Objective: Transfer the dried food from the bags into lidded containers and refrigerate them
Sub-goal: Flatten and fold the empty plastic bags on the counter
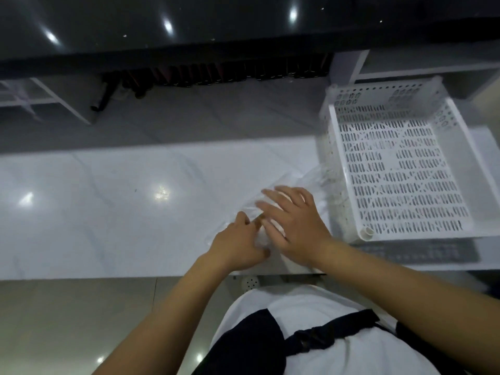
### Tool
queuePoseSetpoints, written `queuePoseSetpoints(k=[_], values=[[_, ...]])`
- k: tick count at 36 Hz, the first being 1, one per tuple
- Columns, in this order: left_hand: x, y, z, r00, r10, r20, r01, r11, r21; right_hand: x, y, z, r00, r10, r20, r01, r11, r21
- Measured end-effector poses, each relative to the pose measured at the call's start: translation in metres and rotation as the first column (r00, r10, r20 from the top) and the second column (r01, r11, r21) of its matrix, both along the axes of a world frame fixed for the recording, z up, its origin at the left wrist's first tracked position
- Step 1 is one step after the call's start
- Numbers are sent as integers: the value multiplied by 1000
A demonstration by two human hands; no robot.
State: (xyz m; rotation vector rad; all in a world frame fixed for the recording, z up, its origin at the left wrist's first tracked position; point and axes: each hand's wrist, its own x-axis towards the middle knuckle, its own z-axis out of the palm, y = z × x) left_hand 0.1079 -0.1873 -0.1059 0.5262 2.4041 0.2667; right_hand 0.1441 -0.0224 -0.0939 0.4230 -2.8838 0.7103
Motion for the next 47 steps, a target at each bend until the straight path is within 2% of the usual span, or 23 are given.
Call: queuePoseSetpoints(k=[2, 3, 5, 7, 8, 12, 17, 22, 27, 32, 35, 37, 39, 41, 44, 47], values=[[4, 0, 2, 989, 146, -32, -143, 985, 95, -14, -1, -12, 951, -111, 288, 64, 984, 169], [6, 0, 2, 962, 254, -101, -238, 960, 146, -19, 1, -23, 924, -156, 348, 66, 964, 256], [9, 3, 2, 863, 404, -303, -335, 907, 255, -26, 8, -44, 913, -188, 363, 48, 931, 362], [9, 10, -3, 802, 409, -435, -292, 904, 312, -30, 13, -55, 914, -200, 354, 48, 918, 394], [9, 15, -7, 804, 391, -448, -274, 912, 305, -31, 14, -57, 914, -208, 347, 56, 915, 399], [20, 24, -37, 881, 300, -366, -251, 952, 174, -32, 16, -65, 927, -198, 319, 63, 920, 387], [30, 19, -58, 867, 239, -437, -198, 970, 139, -37, 20, -70, 947, -178, 268, 59, 915, 400], [35, 15, -60, 878, 212, -429, -200, 977, 73, -45, 20, -74, 940, -213, 265, 100, 919, 382], [46, 0, -60, 884, 206, -419, -219, 976, 17, -58, 25, -69, 905, -295, 307, 162, 905, 393], [60, -28, -59, 896, 196, -398, -206, 978, 16, -65, 30, -58, 883, -307, 354, 162, 909, 384], [59, -31, -56, 910, 184, -371, -191, 981, 18, -68, 25, -50, 869, -365, 334, 190, 870, 456], [56, -36, -54, 923, 161, -350, -171, 985, 2, -66, 19, -44, 896, -380, 231, 212, 822, 528], [53, -44, -52, 930, 130, -343, -151, 988, -35, -58, 14, -41, 948, -297, 117, 190, 819, 541], [49, -55, -50, 934, 85, -347, -117, 990, -74, -50, 13, -42, 984, -160, 80, 94, 842, 531], [34, -73, -44, 939, -19, -344, -25, 992, -122, -39, 18, -50, 980, 7, 197, -108, 854, 509], [12, -97, -37, 947, -120, -298, 79, 986, -147, -27, 21, -60, 947, 54, 317, -199, 871, 448]])
